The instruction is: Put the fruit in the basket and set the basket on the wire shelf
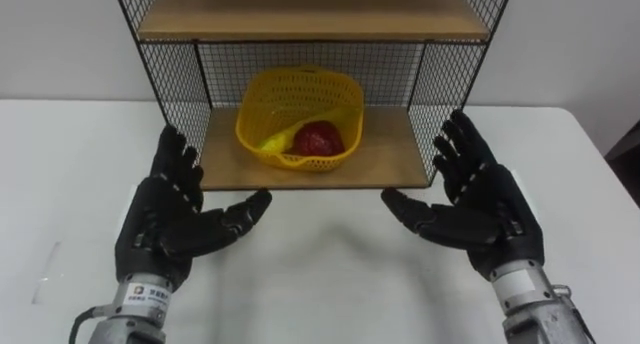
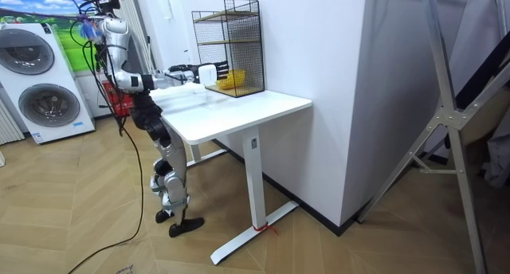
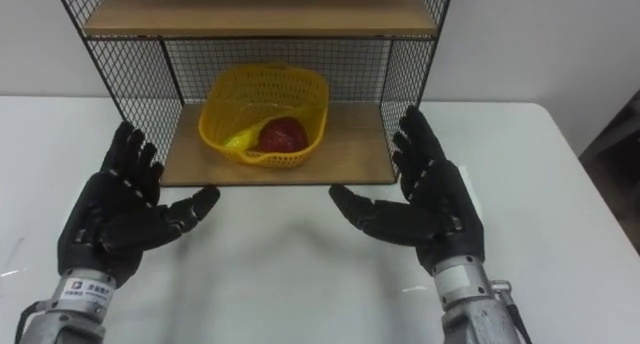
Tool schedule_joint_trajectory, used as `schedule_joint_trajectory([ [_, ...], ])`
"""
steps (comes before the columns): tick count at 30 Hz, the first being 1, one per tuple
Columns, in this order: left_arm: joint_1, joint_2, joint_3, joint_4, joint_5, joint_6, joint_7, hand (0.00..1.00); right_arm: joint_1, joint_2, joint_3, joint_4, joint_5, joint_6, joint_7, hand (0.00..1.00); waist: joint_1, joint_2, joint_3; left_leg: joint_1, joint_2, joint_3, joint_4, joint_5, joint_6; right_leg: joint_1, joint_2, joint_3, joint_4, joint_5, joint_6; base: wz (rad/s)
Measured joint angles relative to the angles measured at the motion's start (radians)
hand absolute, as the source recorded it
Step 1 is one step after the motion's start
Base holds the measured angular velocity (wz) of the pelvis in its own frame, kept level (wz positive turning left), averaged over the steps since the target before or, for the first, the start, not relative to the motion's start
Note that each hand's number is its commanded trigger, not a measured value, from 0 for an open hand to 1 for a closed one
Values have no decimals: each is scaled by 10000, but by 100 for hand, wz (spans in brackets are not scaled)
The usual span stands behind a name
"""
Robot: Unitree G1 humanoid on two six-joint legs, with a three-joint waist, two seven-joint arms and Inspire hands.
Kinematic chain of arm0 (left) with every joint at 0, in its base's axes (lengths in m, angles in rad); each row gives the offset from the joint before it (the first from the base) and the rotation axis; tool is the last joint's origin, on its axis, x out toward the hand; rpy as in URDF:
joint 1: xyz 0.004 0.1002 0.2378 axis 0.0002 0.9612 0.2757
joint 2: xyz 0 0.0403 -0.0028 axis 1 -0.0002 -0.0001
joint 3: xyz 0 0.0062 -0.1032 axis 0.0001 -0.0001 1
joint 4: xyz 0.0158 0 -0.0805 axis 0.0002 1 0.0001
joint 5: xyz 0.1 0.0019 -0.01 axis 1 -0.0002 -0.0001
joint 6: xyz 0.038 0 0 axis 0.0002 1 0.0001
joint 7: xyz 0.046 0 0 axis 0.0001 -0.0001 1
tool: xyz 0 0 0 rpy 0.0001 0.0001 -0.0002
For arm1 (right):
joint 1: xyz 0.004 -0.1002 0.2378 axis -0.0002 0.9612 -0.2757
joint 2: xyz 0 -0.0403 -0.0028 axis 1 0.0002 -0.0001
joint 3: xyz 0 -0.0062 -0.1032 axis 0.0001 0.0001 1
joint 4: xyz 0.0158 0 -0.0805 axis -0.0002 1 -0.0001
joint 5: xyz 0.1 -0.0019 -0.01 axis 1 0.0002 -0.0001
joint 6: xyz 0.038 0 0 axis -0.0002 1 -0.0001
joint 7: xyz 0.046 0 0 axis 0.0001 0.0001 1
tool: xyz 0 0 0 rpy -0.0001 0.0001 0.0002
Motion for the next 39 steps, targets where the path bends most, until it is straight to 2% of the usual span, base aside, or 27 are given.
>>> schedule_joint_trajectory([
  [8, 1, -14, 148, -26, 129, -573, 23, 0, 11, 1, -105, -38, -239, -472, -343, 0, 69, 25, -14, 87, 8, 108, -28, 0, 1, 8, 20, 121, 46, 1, 1, -4],
  [11, -5, -4, 673, -354, 346, -607, 77, 0, 36, -1, -380, -364, -619, -558, -541, 0, 139, 48, -18, 84, 8, 121, -27, -1, 1, -41, 19, 140, 117, 0, 0, -5],
  [14, -15, -15, 1459, -744, 548, -982, 225, 0, 42, -13, -974, -580, -878, -1003, -1079, 0, 278, 86, -36, 47, 15, 149, -30, -2, 1, -97, 16, 139, 136, 8, -12, -1],
  [16, -17, -21, 2221, -853, 728, -1369, 791, 0, 10, -29, -1630, -632, -1159, -1171, -1588, 0, 362, 158, -71, 77, 13, 150, -82, -1, 1, -67, 15, 117, 116, 9, -11, 0],
  [20, -9, -5, 3716, -1340, 904, -1474, 2061, 0, -4, -268, -2994, -765, -1598, -1174, -2630, 0, 491, 181, -61, 139, 0, 147, -176, 19, -4, -55, 12, 126, 125, 11, -12, 0],
  [22, -20, 14, 4678, -1440, 978, -1719, 3022, 0, -54, -452, -3774, -1175, -1645, -1178, -3614, 0, 543, 131, 4, 231, -8, 139, -234, 35, -7, 21, 10, 126, 105, 7, -5, 0],
  [23, -21, 13, 4891, -1453, 997, -1763, 3233, 0, -60, -460, -3950, -1324, -1687, -1179, -3869, 0, 549, 148, -2, 232, -8, 137, -234, 35, -7, 24, 11, 128, 101, 5, -4, 0],
  [25, -17, 22, 5772, -1578, 1095, -1800, 3970, 0, -57, -466, -4641, -1803, -2310, -1361, -4700, 0, 548, 159, 0, 220, -12, 124, -212, 32, -12, -5, -4, 123, 94, -61, 4, 2],
  [28, -1, 37, 6700, -2104, 1094, -1886, 4885, 0, -56, -591, -5561, -2009, -2397, -1577, -5525, 0, 547, 83, -8, 128, -15, 112, -174, 31, -16, -144, -9, 63, 111, -153, 62, 2],
  [31, 7, 80, 7377, -2294, 1102, -2160, 5617, 0, -37, -684, -6205, -2143, -2296, -1699, -6182, 0, 538, 66, -1, 108, -24, 97, -178, 32, -15, -168, -19, 36, 115, -136, 34, 0],
  [33, 6, 84, 7791, -2268, 1139, -2158, 6088, 0, 15, -684, -6570, -2175, -2348, -1707, -6585, 0, 516, 88, -5, 106, -24, 96, -179, 32, -14, -181, -23, 35, 126, -136, 35, 0],
  [35, 84, 100, 8260, -2103, 1199, -2156, 6425, 0, 57, -696, -7056, -2143, -2331, -1706, -7036, 0, 532, 129, -11, 114, -25, 92, -184, 32, -14, -146, -29, 33, 145, -128, 22, 0],
  [37, 358, 371, 8796, -1474, 1111, -2139, 6749, 0, 218, -796, -7739, -1503, -2232, -1803, -7616, 0, 526, 77, 5, 118, -31, 99, -183, 33, -16, -162, -52, 32, 317, -148, 0, 0],
  [39, 716, 523, 9223, -743, 460, -2093, 6950, 0, 403, -921, -8135, -768, -1896, -1649, -7972, 0, 535, 75, -9, 136, -45, 97, -182, 30, -18, -241, -161, 6, 344, -216, -5, 0],
])
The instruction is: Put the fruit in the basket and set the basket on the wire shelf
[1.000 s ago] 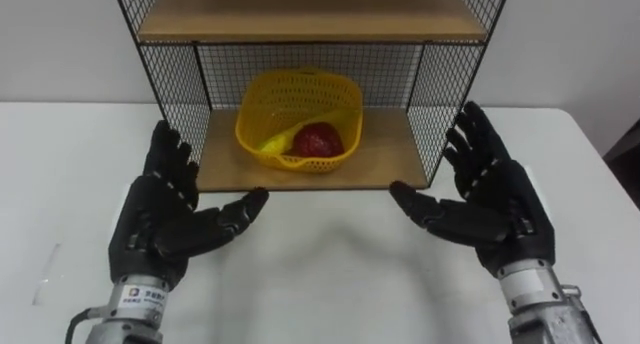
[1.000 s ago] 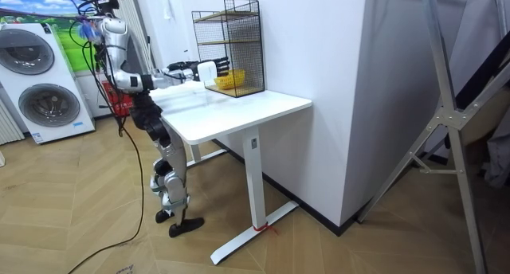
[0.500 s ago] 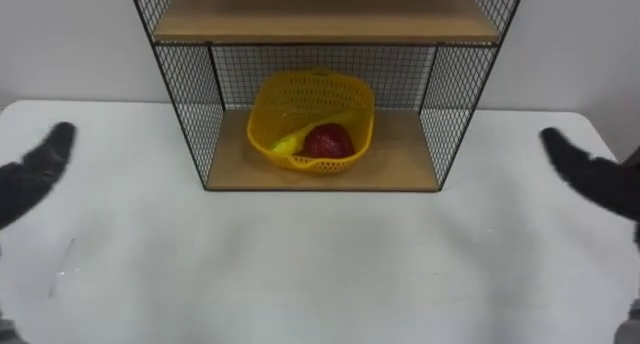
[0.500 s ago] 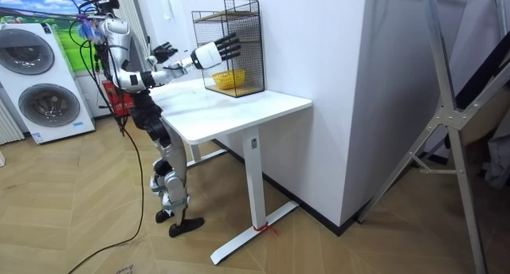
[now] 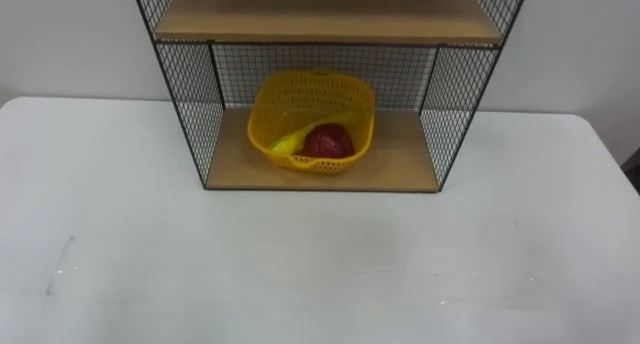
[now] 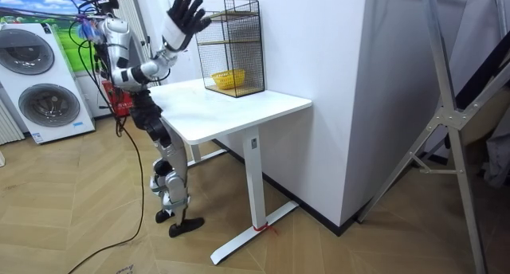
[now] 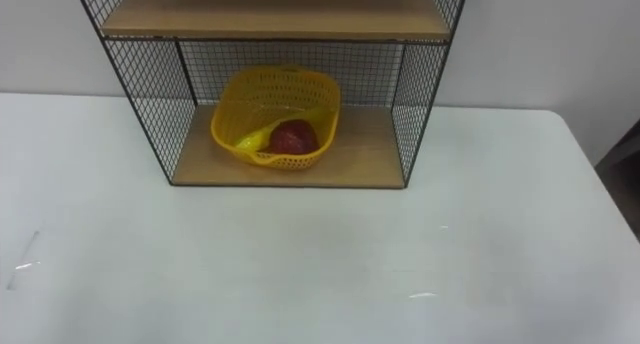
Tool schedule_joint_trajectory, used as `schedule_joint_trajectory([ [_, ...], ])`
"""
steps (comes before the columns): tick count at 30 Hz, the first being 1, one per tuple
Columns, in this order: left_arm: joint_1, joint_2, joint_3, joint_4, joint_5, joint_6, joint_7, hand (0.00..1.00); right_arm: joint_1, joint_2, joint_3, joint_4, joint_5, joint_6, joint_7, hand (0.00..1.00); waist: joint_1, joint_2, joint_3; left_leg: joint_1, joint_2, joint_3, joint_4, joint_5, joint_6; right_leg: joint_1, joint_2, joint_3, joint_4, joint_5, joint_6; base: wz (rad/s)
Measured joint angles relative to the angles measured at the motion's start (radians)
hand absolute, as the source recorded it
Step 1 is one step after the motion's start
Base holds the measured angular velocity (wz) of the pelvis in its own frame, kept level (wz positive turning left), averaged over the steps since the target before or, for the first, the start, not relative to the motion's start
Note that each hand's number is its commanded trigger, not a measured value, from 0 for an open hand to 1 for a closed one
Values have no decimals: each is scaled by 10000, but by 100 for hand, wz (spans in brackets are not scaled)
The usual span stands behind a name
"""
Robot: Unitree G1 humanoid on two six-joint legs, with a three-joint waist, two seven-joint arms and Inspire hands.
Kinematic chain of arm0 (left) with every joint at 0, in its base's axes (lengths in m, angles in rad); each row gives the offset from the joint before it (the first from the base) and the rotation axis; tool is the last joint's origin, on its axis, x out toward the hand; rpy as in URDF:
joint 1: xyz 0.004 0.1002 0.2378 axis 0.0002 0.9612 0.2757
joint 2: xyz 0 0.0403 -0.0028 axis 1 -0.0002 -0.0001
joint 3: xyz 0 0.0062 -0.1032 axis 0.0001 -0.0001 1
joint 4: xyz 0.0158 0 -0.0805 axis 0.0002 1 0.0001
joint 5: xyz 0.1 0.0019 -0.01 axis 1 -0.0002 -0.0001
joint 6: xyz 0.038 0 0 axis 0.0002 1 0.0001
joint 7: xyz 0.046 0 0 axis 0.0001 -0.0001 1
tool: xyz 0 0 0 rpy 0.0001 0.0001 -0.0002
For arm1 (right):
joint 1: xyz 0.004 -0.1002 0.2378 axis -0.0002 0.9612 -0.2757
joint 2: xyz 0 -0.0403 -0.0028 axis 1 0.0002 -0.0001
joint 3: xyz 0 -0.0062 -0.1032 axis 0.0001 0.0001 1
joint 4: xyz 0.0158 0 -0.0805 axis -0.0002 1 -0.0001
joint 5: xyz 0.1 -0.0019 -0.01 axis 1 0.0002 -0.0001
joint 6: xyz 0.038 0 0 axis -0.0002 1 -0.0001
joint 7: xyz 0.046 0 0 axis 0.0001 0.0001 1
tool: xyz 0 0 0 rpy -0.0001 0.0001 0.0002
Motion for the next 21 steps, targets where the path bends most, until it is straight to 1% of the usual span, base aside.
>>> schedule_joint_trajectory([
  [1, 134, 176, 236, 788, -692, 26, 158, 0, 184, -87, -290, 498, 225, 79, -232, 0, 4, 32, -27, -21, -9, -14, -4, -1, 0, -36, -17, -9, 32, -36, 2, 0],
  [2, 228, 239, 331, 1211, -1031, 54, 263, 0, 289, -134, -389, 717, 403, 162, -347, 0, 1, 44, -38, -40, -20, -9, -4, -1, 0, -92, -36, -9, 112, -65, -6, 0],
  [3, 451, 254, 451, 1886, -1777, 191, 516, 0, 567, -165, -545, 1030, 909, 390, -633, 0, -19, 74, -69, -87, -46, -7, -5, -3, 1, -202, -61, 15, 219, -126, -5, 0],
  [4, 651, 196, 417, 2434, -2302, 308, 717, 0, 788, -175, -590, 1571, 1324, 456, -824, 0, -50, 75, -71, -113, -61, -14, -5, -2, 2, -257, -90, -11, 304, -155, -18, 0],
  [5, 722, 187, 413, 2724, -2507, 394, 765, 0, 853, -205, -594, 1951, 1564, 505, -871, 0, -51, 59, -73, -119, -65, -35, -5, -2, 1, -257, -95, -25, 307, -164, -19, 6],
  [6, 838, 198, 415, 3315, -3019, 509, 853, 0, 944, -292, -601, 2655, 2206, 728, -978, 0, -75, 17, -66, -126, -80, -74, -4, -14, -19, -263, -98, -26, 320, -200, -5, 10],
  [7, 856, 216, 357, 4058, -3399, 566, 911, 0, 1031, -303, -593, 3310, 2505, 858, -1110, 0, -119, 18, -65, -181, -105, -134, 7, -30, -45, -305, -104, -13, 340, -222, 16, 11],
  [8, 864, 217, 309, 4437, -3557, 622, 910, 0, 1053, -301, -593, 3659, 2577, 882, -1136, 0, -147, 25, -69, -242, -127, -192, 24, -30, -44, -343, -117, -30, 351, -234, 34, 18],
  [9, 886, 216, 168, 5212, -3819, 691, 889, 0, 1099, -300, -593, 4272, 2910, 1020, -1133, 0, -224, 20, -72, -348, -165, -264, 35, -24, -36, -446, -171, -96, 428, -255, 42, 18],
  [10, 891, 238, 145, 6157, -4264, 724, 774, 0, 1090, -313, -602, 4879, 3572, 1069, -1090, 0, -262, 29, -77, -376, -188, -315, 33, -17, -29, -471, -203, -151, 474, -264, 41, 16],
  [11, 883, 256, 145, 6643, -4461, 748, 684, 0, 1031, -335, -604, 5305, 3846, 1074, -1077, 0, -275, 26, -77, -374, -188, -321, 25, -17, -29, -459, -206, -172, 460, -262, 41, 0],
  [12, 864, 252, 116, 7589, -4816, 832, 479, 0, 902, -364, -620, 6228, 4307, 1107, -1044, 0, -287, 0, -77, -372, -183, -291, 9, 12, 22, -437, -212, -188, 458, -248, 29, -3],
  [13, 829, 223, 53, 8482, -5081, 945, 284, 0, 860, -361, -620, 7159, 4692, 1167, -950, 0, -292, -26, -79, -371, -181, -280, 10, 14, 25, -425, -211, -173, 470, -245, 27, -4],
  [14, 819, 190, 44, 8842, -5167, 1028, 217, 0, 847, -359, -620, 7612, 4872, 1192, -916, 0, -283, -33, -82, -362, -182, -279, 16, 14, 25, -419, -202, -140, 469, -246, 28, 0],
  [15, 782, 154, 44, 9647, -5170, 1121, 83, 0, 845, -359, -622, 8492, 5221, 1200, -870, 0, -259, -54, -90, -304, -181, -284, 20, -3, 0, -405, -196, -117, 463, -266, 41, 0],
  [16, 778, 149, 55, 10463, -5171, 1137, -25, 0, 840, -359, -639, 9290, 5536, 1199, -863, 0, -266, -61, -101, -222, -182, -283, 20, -31, -22, -329, -197, -107, 467, -321, 54, 0],
  [17, 778, 149, 62, 10815, -5175, 1138, -67, 0, 834, -358, -650, 9681, 5609, 1192, -846, 0, -269, -61, -103, -182, -182, -284, 21, -35, -21, -292, -199, -111, 466, -337, 62, 4],
  [19, 770, 125, 57, 11923, -5191, 1138, -256, 0, 807, -345, -670, 11352, 6040, 1150, -657, 0, -308, -62, -103, -162, -167, -325, 151, -91, -31, -195, -205, -177, 464, -432, 114, 7],
  [21, 763, 99, 57, 12378, -5168, 1176, -310, 0, 637, -313, -667, 12261, 6209, 1152, -642, 0, -341, -63, -104, -161, -152, -325, 205, -102, -37, -166, -201, -195, 471, -429, 117, 2],
])
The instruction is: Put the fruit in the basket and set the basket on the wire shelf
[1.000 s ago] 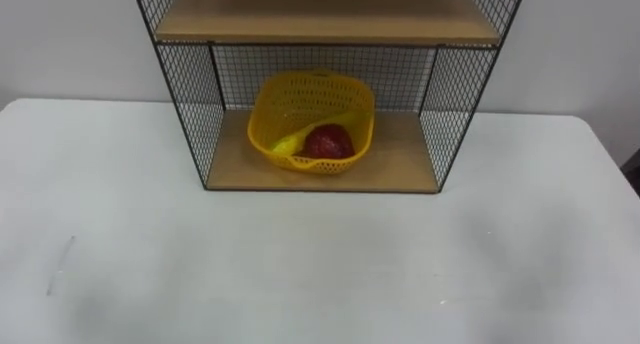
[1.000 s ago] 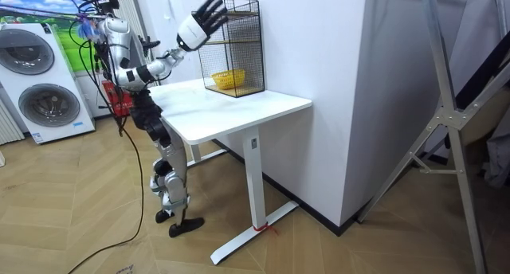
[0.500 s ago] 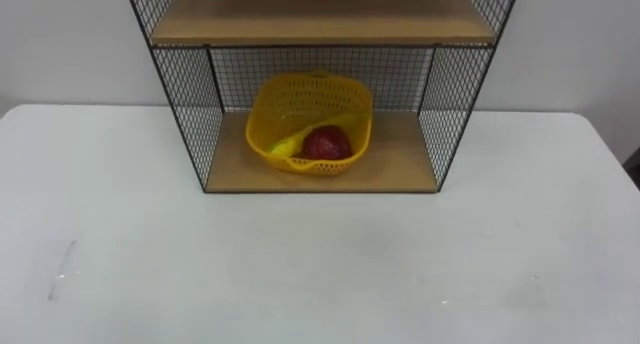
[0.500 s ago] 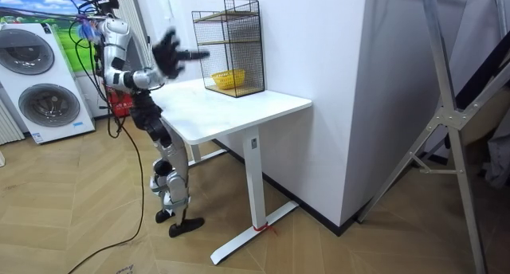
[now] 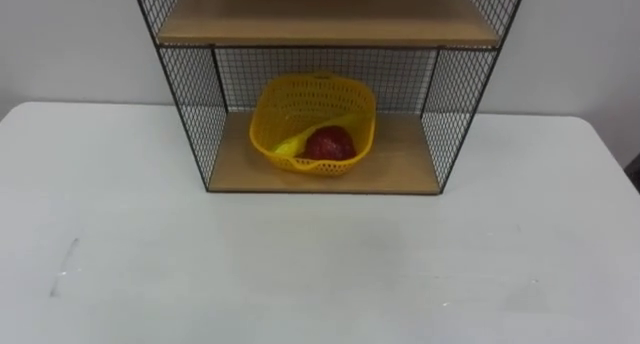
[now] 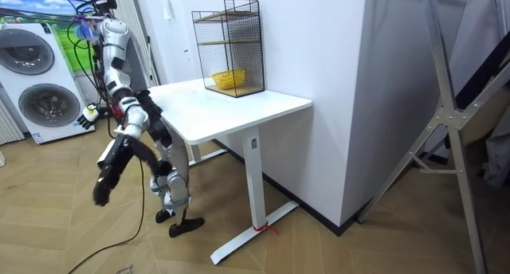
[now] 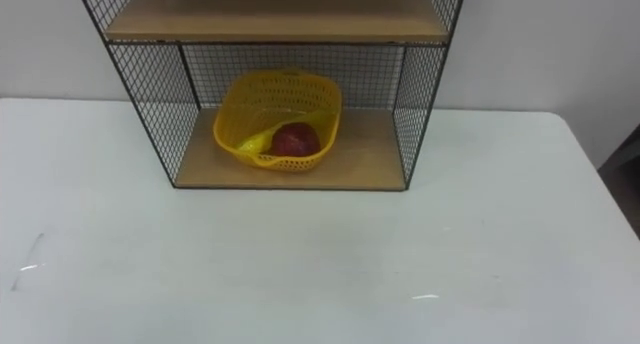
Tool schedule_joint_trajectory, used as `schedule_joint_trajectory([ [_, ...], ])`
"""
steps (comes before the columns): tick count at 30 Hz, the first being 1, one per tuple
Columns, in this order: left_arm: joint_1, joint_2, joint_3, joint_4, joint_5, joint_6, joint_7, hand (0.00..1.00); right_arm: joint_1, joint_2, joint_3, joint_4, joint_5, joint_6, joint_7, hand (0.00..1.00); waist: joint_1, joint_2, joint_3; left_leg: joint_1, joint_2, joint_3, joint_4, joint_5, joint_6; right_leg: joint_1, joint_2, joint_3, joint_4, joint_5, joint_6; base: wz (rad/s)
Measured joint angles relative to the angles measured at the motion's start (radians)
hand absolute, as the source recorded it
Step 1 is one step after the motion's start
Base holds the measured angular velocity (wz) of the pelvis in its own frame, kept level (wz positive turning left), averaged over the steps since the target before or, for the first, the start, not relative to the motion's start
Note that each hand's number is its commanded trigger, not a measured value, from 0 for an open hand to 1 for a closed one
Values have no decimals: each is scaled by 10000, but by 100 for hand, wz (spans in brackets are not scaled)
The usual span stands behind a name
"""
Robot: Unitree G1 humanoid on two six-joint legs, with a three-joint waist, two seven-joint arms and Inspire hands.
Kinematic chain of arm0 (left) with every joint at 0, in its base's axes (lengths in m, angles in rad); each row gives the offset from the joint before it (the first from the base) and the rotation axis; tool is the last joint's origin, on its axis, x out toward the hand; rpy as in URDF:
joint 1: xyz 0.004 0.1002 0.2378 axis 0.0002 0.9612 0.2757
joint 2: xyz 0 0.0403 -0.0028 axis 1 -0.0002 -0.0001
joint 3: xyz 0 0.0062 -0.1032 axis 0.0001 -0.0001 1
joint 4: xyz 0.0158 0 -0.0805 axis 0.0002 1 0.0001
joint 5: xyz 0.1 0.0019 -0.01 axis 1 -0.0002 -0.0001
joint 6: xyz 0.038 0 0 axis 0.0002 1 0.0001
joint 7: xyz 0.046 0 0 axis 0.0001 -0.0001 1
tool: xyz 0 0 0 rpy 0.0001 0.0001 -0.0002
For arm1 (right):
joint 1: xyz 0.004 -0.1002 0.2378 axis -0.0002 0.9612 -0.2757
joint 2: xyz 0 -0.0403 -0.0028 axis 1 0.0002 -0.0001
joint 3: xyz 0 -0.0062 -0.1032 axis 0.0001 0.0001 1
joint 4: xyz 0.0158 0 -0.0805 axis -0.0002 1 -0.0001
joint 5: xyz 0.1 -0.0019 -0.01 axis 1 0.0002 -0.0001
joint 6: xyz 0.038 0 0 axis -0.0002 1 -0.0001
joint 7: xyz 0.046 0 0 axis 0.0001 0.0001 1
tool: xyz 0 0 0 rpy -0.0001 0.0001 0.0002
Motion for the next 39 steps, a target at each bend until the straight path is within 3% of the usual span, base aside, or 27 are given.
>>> schedule_joint_trajectory([
  [2, -32, -3, -86, 391, 137, 32, -212, 0, -212, 7, 20, 651, -9, -1, 154, 0, -149, 0, 0, -3, 5, 1, 11, 1, -3, -1, 3, 12, 17, -6, -9, 0],
  [5, -154, -69, -854, 909, 975, 157, -750, 0, -479, 146, 378, 1345, -15, 20, 543, 0, -389, -42, -4, 4, 2, -72, 18, 23, -31, 126, 1, -67, -11, 81, -44, 8],
  [9, -596, -142, -2656, 1001, 2722, 595, -1817, 0, -1044, 330, 1555, 2112, -502, 147, 890, 0, -586, -122, 4, -91, 5, -172, 110, 20, -36, 133, 13, -138, -53, 95, -47, 6],
  [13, -854, -251, -4164, 1105, 4899, 1143, -3054, 0, -1144, 606, 2730, 2238, -1136, 704, 1359, 0, -547, -117, 9, 105, 44, -164, 34, -2, -46, 406, 103, -102, -341, 225, -94, -4],
  [16, -1044, -352, -4751, 1097, 5844, 1579, -3693, 0, -1427, 647, 3249, 2501, -1986, 1144, 1730, 0, -562, -136, 23, 148, 33, -150, -30, 9, -32, 431, 98, -96, -381, 247, -79, 0],
  [19, -1307, -367, -5154, 1090, 6742, 2053, -4127, 0, -1478, 677, 3925, 2704, -2985, 1442, 2253, 0, -498, -120, 32, 210, 52, -141, -50, 10, -32, 464, 138, -72, -534, 302, -42, -1],
  [23, -1500, -456, -5369, 1092, 7920, 2368, -4311, 0, -1639, 681, 5042, 3154, -4466, 1977, 2990, 0, -397, -124, 37, 259, 62, -91, -64, 13, -28, 481, 162, -2, -530, 339, -87, -7],
  [25, -1556, -458, -5675, 1096, 8662, 2596, -4308, 0, -1783, 733, 5634, 3233, -5486, 2316, 3365, 0, -302, -126, 98, 458, 77, 15, -154, 21, -20, 601, 182, 84, -535, 345, -87, -12],
  [32, -2055, -504, -6199, 1060, 9730, 2976, -4397, 0, -2359, 899, 6799, 3211, -7503, 2550, 4292, 0, -177, -114, 102, 533, 75, 97, -181, 17, -11, 635, 186, 170, -559, 374, -75, -3],
  [34, -2162, -552, -6489, 1037, 10208, 3074, -4428, 0, -2554, 1048, 6976, 3203, -8335, 2740, 4598, 0, -187, -69, 141, 535, 74, 113, -212, 39, 15, 628, 232, 183, -574, 394, -63, 0],
  [39, -2465, -683, -7341, 1139, 10721, 3172, -4435, 0, -2846, 1237, 7592, 3143, -9584, 2748, 5186, 0, -201, -29, 157, 621, 67, 130, -276, 98, 62, 674, 256, 219, -563, 402, -70, 0],
])
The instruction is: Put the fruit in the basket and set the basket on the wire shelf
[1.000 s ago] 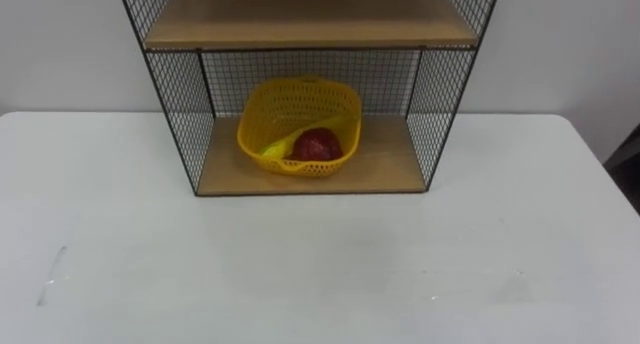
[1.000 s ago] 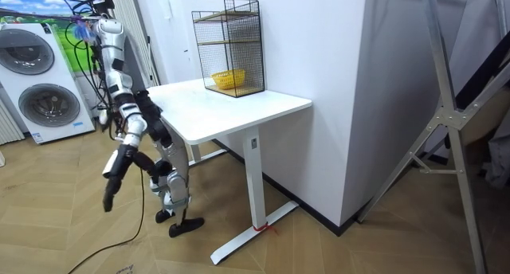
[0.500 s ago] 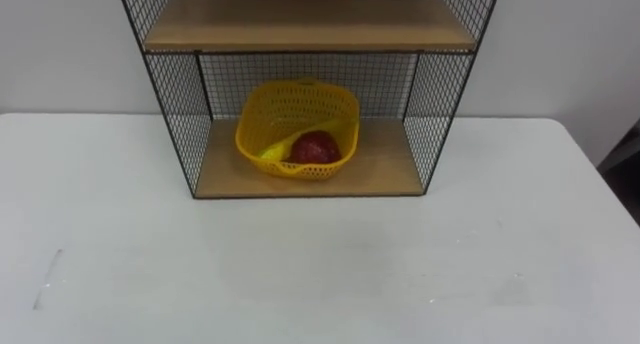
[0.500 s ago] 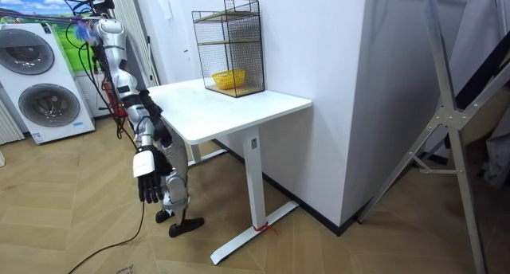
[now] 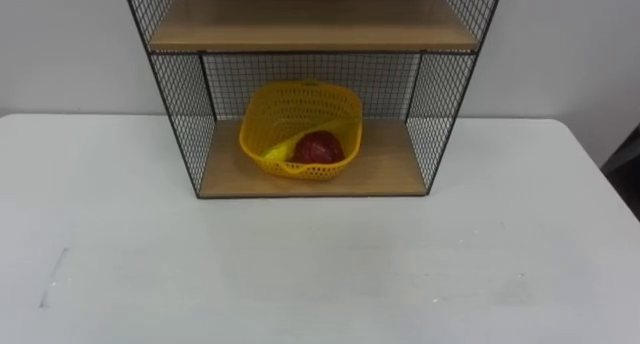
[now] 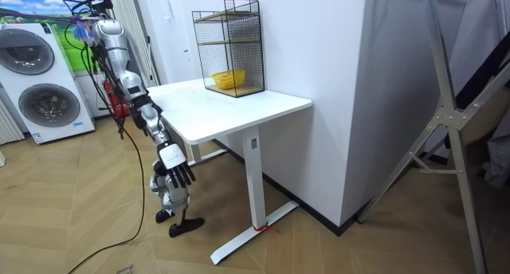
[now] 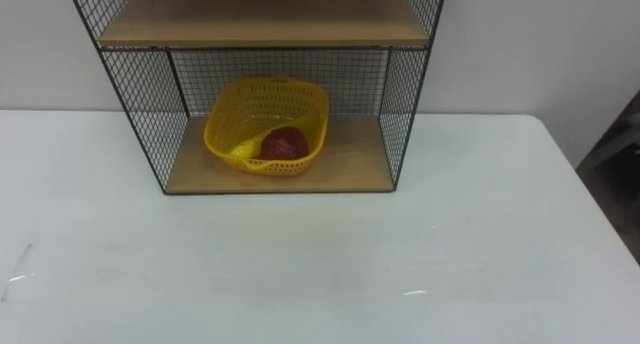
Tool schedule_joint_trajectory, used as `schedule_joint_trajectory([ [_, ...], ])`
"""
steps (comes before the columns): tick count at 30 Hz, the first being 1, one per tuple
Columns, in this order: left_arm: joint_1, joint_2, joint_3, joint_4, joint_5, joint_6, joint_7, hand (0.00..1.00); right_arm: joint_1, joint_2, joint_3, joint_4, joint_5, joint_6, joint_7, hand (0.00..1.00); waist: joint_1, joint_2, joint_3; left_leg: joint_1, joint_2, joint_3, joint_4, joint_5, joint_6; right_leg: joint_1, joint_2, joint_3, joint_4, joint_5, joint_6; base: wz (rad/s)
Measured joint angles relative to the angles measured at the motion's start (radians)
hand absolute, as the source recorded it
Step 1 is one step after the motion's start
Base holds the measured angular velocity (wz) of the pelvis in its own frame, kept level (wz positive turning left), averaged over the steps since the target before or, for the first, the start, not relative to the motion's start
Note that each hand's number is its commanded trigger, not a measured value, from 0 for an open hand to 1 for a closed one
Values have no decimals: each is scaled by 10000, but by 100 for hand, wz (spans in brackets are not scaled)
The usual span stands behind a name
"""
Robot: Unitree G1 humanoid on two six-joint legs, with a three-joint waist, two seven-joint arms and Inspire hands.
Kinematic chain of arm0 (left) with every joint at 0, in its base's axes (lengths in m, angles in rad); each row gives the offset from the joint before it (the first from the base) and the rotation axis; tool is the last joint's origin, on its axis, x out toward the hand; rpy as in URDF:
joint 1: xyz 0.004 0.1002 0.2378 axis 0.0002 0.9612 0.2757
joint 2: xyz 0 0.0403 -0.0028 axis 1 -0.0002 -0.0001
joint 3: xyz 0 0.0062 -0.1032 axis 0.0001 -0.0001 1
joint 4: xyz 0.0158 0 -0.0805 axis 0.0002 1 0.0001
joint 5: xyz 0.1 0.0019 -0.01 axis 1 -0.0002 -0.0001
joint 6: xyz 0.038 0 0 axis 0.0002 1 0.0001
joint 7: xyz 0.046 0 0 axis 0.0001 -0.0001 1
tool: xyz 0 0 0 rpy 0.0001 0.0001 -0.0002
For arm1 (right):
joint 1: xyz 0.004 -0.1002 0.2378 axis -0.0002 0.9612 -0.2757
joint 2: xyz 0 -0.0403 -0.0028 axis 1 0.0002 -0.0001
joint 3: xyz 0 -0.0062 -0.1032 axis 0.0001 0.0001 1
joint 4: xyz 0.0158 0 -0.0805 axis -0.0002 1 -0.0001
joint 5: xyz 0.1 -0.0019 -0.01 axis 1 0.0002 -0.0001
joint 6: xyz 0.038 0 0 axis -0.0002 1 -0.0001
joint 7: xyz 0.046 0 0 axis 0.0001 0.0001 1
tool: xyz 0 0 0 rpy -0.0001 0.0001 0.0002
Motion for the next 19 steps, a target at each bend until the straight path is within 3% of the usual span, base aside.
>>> schedule_joint_trajectory([
  [4, -59, -109, -375, -5, -4, 50, -68, 0, -19, 43, 281, -2, -230, 96, 501, 0, -15, -3, 1, -5, -2, 0, 0, -10, -14, -21, -8, -3, 44, -24, -5, 0],
  [19, 5, -147, -421, 215, -13, 304, -700, 0, 32, 151, 785, 161, -289, 647, 2339, 0, -12, -112, 10, 136, -2, -4, 1, -37, -50, 130, -15, -7, 38, -63, -9, 0],
])
